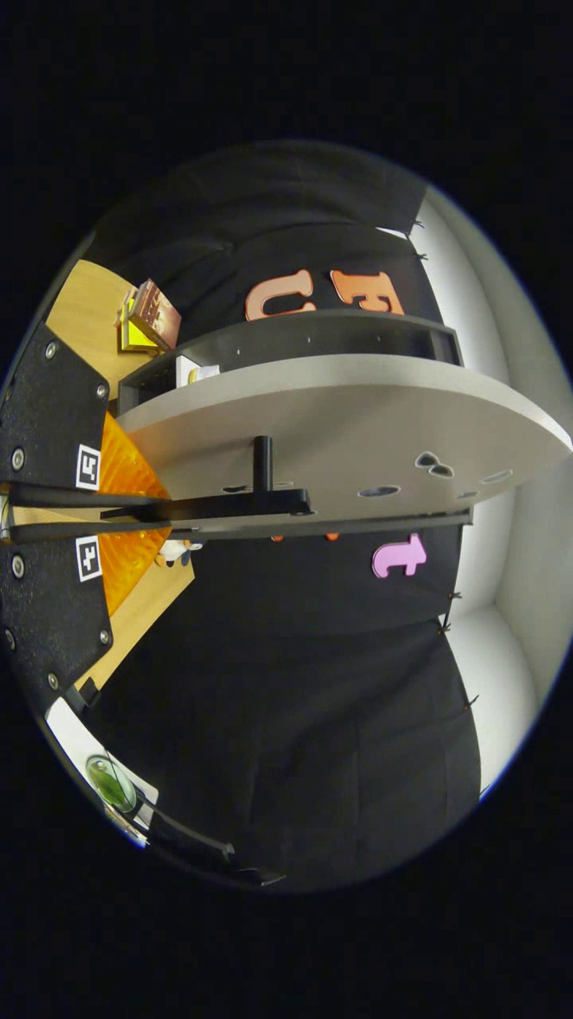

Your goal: Open the shoe cabinet door, grab the shoes and put them into the shoe cabinet, then close the shoe cabinet door.

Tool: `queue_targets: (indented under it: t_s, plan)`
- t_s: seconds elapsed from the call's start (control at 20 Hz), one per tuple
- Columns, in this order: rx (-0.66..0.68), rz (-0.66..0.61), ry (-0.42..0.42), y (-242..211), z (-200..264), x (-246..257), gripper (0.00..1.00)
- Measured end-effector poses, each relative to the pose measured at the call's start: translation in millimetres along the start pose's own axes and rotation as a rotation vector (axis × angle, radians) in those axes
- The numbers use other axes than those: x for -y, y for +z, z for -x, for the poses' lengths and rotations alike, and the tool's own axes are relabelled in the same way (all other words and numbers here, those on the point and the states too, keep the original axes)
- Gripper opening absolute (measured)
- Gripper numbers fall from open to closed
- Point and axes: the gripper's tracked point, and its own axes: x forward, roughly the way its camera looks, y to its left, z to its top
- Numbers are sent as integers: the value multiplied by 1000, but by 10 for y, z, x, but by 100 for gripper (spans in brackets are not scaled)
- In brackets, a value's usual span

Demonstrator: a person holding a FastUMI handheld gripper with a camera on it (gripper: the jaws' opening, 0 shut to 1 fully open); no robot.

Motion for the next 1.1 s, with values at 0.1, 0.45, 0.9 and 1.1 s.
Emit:
queue_targets:
  t_s: [0.1, 0.45, 0.9, 1.1]
  plan:
    - [17, -1, -34, 25, 16, 256, 5]
    - [30, -25, -21, 8, 85, 550, 10]
    - [98, -189, -111, 136, 555, 731, 28]
    - [113, -108, -91, 84, 648, 492, 38]
